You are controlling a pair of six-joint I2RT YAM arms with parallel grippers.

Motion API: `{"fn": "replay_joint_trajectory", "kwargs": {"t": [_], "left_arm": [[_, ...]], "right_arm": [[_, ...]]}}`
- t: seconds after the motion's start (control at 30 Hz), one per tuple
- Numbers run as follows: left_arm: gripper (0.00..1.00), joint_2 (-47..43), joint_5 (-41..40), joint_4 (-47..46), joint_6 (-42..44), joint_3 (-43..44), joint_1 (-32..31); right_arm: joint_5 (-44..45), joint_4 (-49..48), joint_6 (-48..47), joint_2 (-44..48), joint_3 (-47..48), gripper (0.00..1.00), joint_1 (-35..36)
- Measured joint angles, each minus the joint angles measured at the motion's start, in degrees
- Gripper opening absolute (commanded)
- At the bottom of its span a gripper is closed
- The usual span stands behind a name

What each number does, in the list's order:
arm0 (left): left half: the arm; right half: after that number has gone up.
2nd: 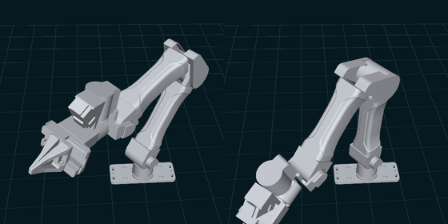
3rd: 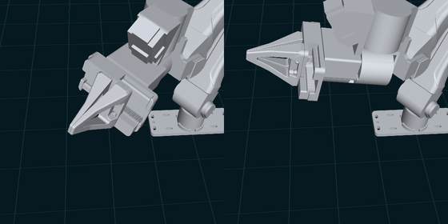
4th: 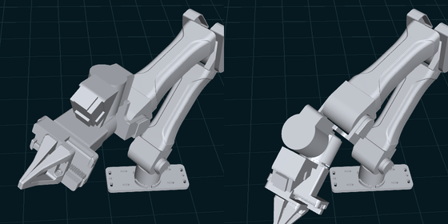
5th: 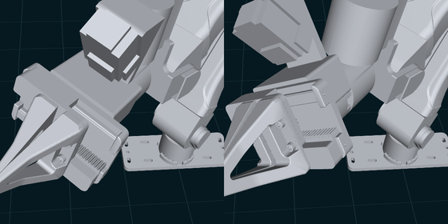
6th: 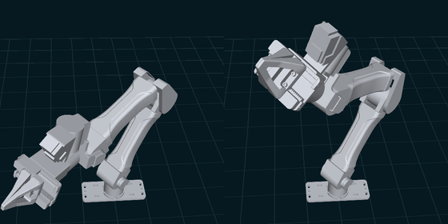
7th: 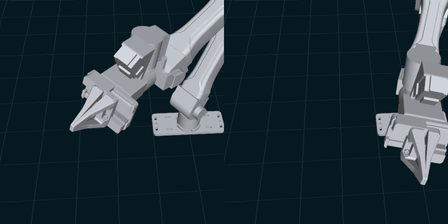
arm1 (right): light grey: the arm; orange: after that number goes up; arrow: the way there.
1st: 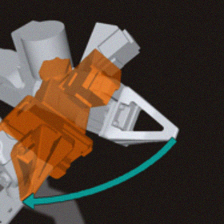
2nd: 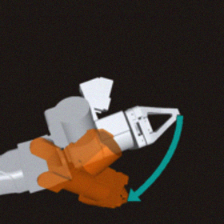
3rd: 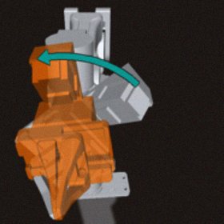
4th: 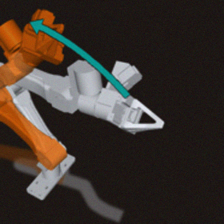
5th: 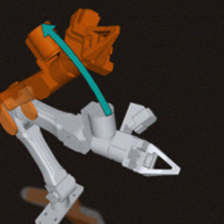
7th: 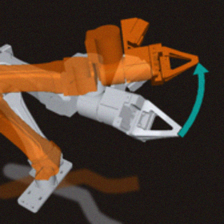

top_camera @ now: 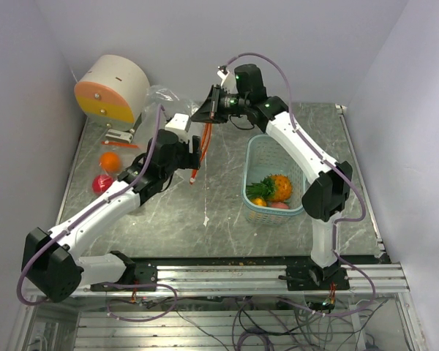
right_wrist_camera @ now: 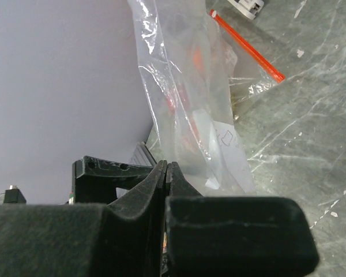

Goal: Place the food in the zip-top bag and seal the zipper
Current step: Open the zipper of the food storage bag at the center of the board.

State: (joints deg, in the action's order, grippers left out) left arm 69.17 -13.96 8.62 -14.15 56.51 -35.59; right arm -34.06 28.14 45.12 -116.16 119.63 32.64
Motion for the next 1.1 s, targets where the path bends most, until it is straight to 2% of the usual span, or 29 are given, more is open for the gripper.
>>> {"fn": "replay_joint_trajectory", "kwargs": {"t": [0.3,0.57,0.73,0.77,0.8,0.83,0.87,0.97,1.1], "left_arm": [[0.87,0.48,0.09,-2.82,-1.46,0.0,-1.66],[0.77,2.62,-1.11,-4.11,-1.46,0.0,-2.23],[0.59,4.26,-3.82,-4.11,-0.42,0.0,-2.51],[0.51,4.39,-4.26,-4.11,-0.2,0.0,-2.54],[0.39,4.52,-4.79,-4.09,0.07,0.0,-2.56],[0.21,4.59,-5.2,-4.11,0.33,0.0,-2.56],[0.09,4.63,-5.55,-4.13,0.68,0.0,-2.56],[0.07,4.63,-6.01,-4.26,2.12,0.09,-2.56],[0.07,4.57,-5.9,-3.45,2.34,0.87,-2.6]], "right_arm": [[-0.02,-0.04,0.37,0.94,-0.24,0.0,0.09],[-0.09,-0.04,0.57,0.94,-0.28,0.0,0.09],[-0.15,-0.02,0.76,1.57,-1.11,0.0,0.11],[-0.17,0.0,0.76,1.7,-1.22,0.0,0.11],[-0.22,-0.04,0.76,1.88,-1.4,0.0,0.11],[-0.26,-0.07,0.76,2.12,-1.66,0.0,0.11],[-0.28,-0.07,0.76,2.4,-1.99,0.0,0.11],[-0.26,-0.02,0.74,3.28,-2.95,0.0,0.11],[0.11,0.02,0.28,3.85,-3.28,0.12,-0.11]]}}
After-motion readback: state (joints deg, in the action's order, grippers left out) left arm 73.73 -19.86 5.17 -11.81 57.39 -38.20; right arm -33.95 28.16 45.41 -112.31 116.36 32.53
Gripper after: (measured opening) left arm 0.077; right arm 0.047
